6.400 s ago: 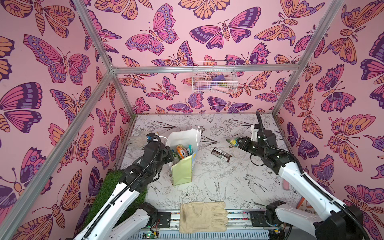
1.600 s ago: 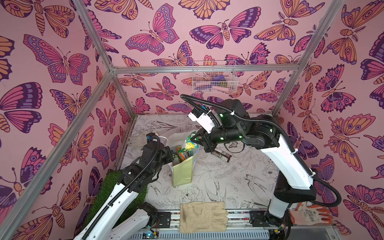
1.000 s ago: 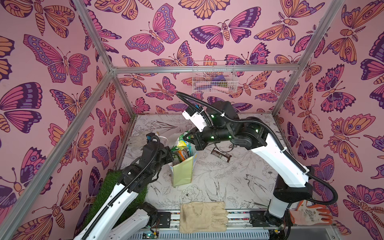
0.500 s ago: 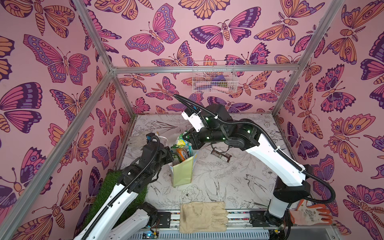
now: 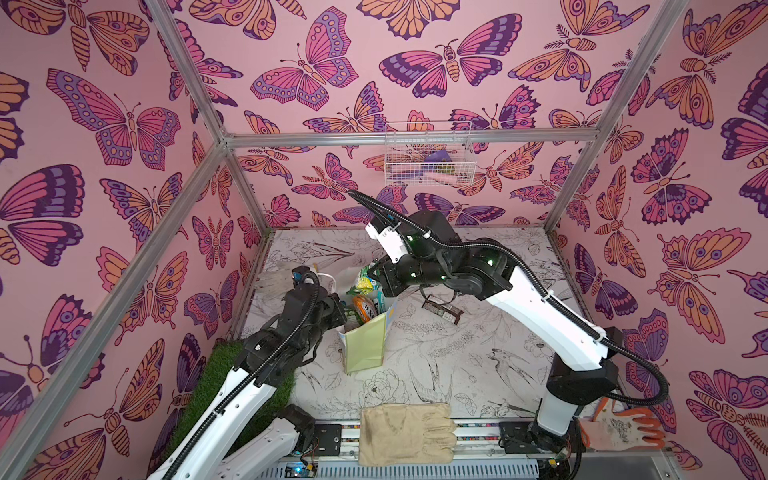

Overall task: Place the snacks into the paper bag
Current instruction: 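Lower the green packet into the bag and open the right gripper, then withdraw the right gripper from the bag toward the brown chocolate bar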

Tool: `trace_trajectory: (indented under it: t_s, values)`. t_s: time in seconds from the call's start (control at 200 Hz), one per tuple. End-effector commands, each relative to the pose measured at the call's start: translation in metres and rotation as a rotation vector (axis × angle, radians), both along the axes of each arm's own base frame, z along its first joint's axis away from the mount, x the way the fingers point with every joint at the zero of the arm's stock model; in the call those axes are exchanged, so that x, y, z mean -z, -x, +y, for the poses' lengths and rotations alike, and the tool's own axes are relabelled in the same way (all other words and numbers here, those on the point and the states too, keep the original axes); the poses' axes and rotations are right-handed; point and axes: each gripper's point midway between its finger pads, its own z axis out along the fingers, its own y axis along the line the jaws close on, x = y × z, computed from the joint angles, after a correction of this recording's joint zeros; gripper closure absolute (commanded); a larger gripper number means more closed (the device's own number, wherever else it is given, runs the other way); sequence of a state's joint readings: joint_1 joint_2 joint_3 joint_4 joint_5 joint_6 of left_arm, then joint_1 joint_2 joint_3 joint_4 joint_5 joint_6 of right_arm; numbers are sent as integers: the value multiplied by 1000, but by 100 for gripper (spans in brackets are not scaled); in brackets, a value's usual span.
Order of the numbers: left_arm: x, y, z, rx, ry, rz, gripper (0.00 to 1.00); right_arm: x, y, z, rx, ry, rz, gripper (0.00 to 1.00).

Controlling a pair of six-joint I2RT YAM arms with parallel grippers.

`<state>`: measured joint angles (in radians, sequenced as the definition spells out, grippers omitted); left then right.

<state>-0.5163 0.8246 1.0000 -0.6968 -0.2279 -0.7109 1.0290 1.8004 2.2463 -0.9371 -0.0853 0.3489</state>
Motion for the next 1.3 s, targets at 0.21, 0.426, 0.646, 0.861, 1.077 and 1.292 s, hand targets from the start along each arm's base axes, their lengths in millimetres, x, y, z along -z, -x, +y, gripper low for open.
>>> trace_trajectory:
  t_s: [0.21, 0.426, 0.646, 0.861, 1.077, 1.292]
  values:
    - [-30, -2, 3, -10, 29, -99, 100, -25, -4, 0, 17, -80, -36, 70]
    - [-31, -2, 4, -12, 28, -103, 100, -27, -3, -5, 24, -81, -41, 41]
    - [-30, -2, 4, -11, 31, -99, 100, -28, -1, -12, 31, -78, -46, 41]
    - [-31, -2, 4, -11, 32, -102, 100, -25, -3, -22, 64, -61, -59, 38]
    - [-30, -2, 3, -11, 33, -97, 100, -22, -7, -35, 104, -46, -67, 34]
    - [-29, -2, 3, -10, 31, -96, 100, -21, -11, -48, 139, -39, -70, 31]
